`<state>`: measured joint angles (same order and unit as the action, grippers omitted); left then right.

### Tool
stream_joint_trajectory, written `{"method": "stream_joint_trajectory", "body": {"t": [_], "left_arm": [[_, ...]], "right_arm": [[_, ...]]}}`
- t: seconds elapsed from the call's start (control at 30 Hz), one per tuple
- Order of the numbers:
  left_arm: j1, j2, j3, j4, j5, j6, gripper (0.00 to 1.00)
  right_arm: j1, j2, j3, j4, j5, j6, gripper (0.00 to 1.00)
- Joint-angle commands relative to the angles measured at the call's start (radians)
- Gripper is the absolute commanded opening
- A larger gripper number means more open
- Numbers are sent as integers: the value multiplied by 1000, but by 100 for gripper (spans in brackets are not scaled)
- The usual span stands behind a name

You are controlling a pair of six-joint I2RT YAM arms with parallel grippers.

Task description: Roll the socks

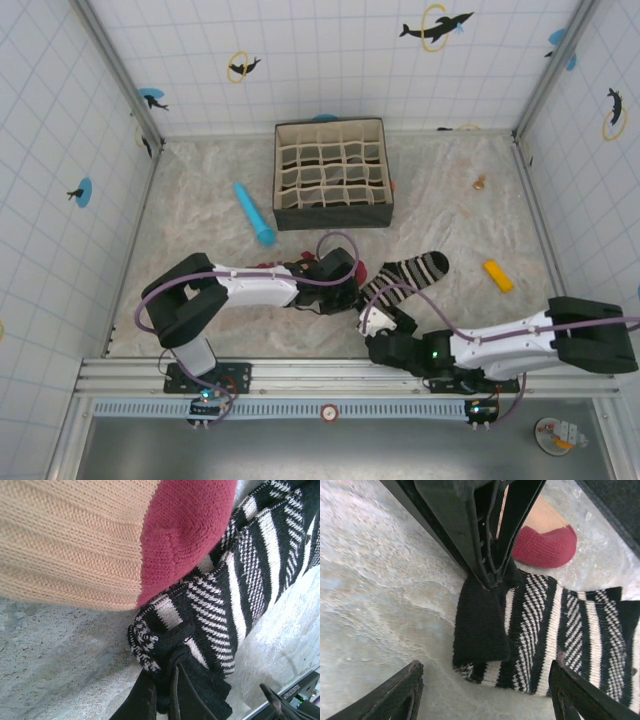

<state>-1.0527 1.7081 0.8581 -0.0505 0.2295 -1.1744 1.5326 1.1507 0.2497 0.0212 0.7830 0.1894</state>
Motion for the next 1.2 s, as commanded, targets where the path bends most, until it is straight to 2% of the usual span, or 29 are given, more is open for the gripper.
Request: {"method": "stream_joint_trajectory", "body": {"t": [0.0,0.23,0.37,0.57,0.73,0.83,0.97,1.07,1.1,1.13,1.17], "left_arm": [[9,-23,-7,-33,22,21,0],[10,-21,-5,-29,38,21,0],[13,-27,-7,-22,46,21,0],[11,-34,-25,-3,42,11,0],[11,-35,-32,4,37,4,0],[12,-49,-48,19,24,-9,0],[15,-73,-69,46,9,-29,18],[16,-94,-83,80,-2,-46,24],[18,-100,-84,91,-5,-49,30],[18,-105,-84,96,-9,-53,44],[18,-109,-84,102,-14,-57,52]], "right_arm": [[21,52,25,152,121,-102,67],[22,142,16,270,130,-203,65],[3,183,17,278,105,-202,61],[-26,212,2,275,71,-162,40],[-47,209,-14,281,8,-127,2],[-58,195,-28,280,-28,-105,0],[-80,161,-54,281,-80,-58,0],[-99,118,-87,291,-123,-17,0],[-106,99,-103,299,-135,0,0],[-114,80,-118,307,-151,16,0],[-125,60,-132,314,-169,33,0]]}}
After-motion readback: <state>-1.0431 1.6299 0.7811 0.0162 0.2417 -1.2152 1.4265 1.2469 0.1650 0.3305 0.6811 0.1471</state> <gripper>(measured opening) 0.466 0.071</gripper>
